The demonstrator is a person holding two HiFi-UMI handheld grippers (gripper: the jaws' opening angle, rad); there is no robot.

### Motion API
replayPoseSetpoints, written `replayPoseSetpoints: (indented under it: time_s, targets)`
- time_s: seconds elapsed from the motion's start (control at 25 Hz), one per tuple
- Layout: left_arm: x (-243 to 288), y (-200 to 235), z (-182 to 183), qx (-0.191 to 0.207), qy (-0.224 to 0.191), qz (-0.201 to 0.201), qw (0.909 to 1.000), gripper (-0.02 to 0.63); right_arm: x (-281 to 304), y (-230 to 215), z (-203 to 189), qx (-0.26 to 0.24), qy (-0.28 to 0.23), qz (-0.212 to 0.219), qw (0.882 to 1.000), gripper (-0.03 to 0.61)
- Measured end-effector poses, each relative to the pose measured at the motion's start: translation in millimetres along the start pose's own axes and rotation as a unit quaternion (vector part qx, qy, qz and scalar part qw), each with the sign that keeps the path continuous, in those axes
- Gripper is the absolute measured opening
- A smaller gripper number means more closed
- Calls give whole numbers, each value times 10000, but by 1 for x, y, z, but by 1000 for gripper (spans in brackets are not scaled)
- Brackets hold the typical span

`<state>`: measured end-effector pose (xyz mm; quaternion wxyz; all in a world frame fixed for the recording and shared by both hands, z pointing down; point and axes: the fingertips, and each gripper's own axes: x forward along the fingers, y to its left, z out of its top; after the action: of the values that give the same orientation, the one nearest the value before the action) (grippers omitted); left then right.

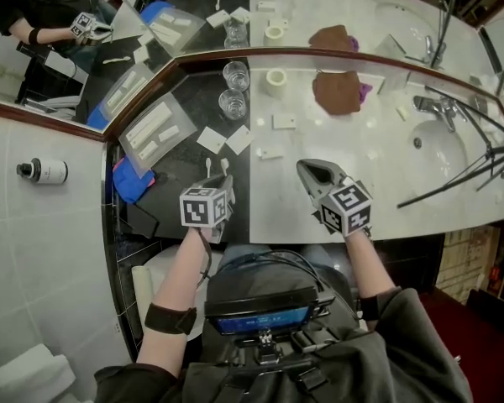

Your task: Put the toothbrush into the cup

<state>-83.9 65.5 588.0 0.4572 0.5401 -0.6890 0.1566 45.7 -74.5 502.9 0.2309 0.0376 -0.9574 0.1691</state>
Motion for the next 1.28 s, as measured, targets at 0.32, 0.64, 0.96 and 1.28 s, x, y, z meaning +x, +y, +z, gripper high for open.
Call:
replayPoseSetpoints:
  time_s: [0.32, 0.64, 0.96, 1.28]
  targets:
    - [36, 7, -31, -248, 549, -67, 9982, 34, 4, 2, -12, 58, 148, -2, 9999, 20]
    - [65, 14, -50, -547, 843, -88, 9949, 34, 6, 7, -21, 25, 299, -40, 9995, 20]
    - [78, 21, -60, -726, 903, -16, 9933, 34, 2, 12, -28, 110, 347, -84, 9993, 20]
    - [83, 24, -62, -665, 817, 148, 9943, 73, -4, 7, -40, 172, 368, -253, 9989, 20]
